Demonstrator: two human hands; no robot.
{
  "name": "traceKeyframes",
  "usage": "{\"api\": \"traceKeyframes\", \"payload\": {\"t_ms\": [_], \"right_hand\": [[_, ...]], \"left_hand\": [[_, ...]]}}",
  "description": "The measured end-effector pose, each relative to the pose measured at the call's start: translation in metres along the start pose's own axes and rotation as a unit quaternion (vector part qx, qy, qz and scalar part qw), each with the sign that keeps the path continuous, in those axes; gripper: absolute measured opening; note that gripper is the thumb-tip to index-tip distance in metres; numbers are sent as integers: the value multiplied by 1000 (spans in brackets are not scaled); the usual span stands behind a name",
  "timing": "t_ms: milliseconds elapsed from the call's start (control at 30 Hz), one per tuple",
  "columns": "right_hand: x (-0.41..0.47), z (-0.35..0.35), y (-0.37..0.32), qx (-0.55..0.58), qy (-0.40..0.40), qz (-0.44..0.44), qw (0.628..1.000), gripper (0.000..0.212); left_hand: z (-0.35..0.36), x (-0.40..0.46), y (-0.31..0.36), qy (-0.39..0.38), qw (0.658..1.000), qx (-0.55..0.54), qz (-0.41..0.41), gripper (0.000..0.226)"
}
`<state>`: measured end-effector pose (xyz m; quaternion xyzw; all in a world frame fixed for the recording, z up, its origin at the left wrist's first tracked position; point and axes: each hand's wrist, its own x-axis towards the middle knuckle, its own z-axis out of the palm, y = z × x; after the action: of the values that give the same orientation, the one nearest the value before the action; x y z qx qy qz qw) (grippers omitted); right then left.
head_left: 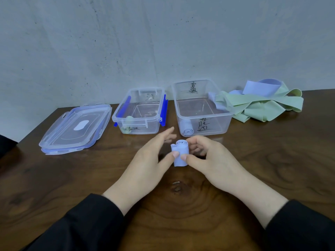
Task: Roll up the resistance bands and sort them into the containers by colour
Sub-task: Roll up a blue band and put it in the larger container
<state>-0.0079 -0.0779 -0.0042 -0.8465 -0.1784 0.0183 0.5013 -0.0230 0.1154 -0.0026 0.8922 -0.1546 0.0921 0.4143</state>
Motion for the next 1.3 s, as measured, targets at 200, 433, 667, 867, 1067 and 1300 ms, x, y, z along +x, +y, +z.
{"api": "traceKeyframes", "payload": {"t_ms": [200, 433, 667, 867, 1067, 1300], "right_hand": [[1, -9, -3, 146, -57, 33, 987, 22], [-1, -7, -7, 366, -71, 119, 920, 27], [-4, -17, -17, 359, -29, 119, 925, 23], [42, -72, -52, 171, 68, 59, 981, 18], [145, -86, -49, -216, 27, 108, 970, 28], [199, -42, -20, -407, -43, 189, 893, 31]], "left_hand": [[-1, 1, 11, -3, 982, -169, -85, 21], [4, 6, 21, 18, 958, -264, -112, 17], [12, 17, 23, 38, 957, -277, -83, 16], [17, 42, 16, 105, 971, -188, -100, 35], [30, 79, 6, 100, 962, -203, -151, 50], [35, 101, 2, 66, 945, -278, -161, 42]]}}
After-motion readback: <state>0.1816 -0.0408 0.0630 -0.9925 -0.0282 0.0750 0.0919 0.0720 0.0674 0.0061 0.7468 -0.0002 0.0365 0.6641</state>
